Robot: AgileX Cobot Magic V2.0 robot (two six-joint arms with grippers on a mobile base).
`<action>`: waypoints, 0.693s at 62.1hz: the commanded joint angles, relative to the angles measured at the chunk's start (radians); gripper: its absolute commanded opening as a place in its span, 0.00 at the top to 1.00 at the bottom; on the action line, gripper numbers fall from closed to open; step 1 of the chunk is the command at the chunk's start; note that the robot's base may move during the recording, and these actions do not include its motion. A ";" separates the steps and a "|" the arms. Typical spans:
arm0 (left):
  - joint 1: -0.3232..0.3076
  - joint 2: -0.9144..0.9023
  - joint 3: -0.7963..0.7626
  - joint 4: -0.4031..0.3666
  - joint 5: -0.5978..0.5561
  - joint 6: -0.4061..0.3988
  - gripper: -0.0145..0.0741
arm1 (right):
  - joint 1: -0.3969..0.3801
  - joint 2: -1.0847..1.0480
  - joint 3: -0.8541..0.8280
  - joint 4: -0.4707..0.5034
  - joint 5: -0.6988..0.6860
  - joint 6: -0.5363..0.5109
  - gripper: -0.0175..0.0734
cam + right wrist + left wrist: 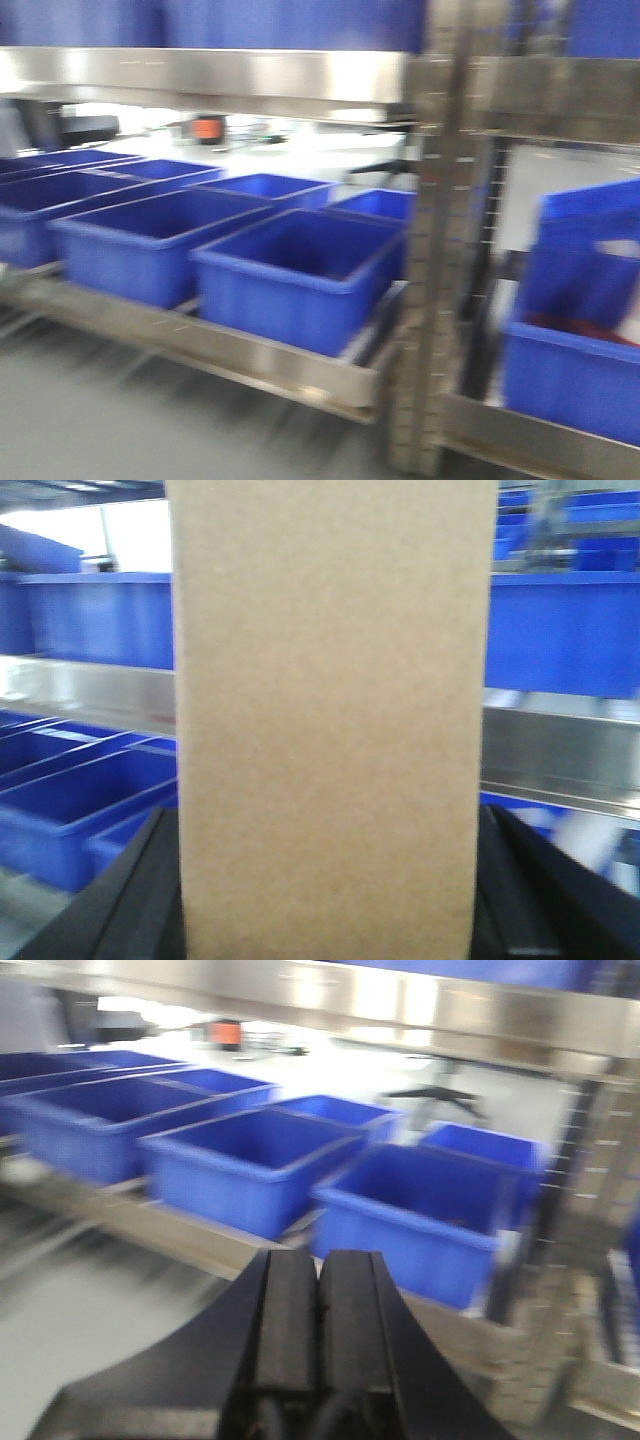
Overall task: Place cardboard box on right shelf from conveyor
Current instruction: 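Approach the shelf rack, stopping in front of the upper steel shelf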
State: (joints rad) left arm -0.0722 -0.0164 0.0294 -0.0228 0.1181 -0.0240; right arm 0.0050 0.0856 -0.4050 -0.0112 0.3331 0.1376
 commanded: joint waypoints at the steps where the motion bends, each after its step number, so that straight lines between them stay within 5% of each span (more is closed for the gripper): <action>1: 0.002 -0.008 0.010 0.001 -0.087 -0.005 0.97 | -0.005 0.014 -0.030 -0.012 -0.113 -0.004 0.75; 43: 0.000 -0.008 0.010 0.001 -0.087 -0.005 0.97 | -0.005 0.014 -0.030 -0.012 -0.113 -0.004 0.75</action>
State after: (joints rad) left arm -0.0722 -0.0164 0.0294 -0.0228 0.1181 -0.0240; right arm 0.0050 0.0856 -0.4050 -0.0112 0.3331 0.1376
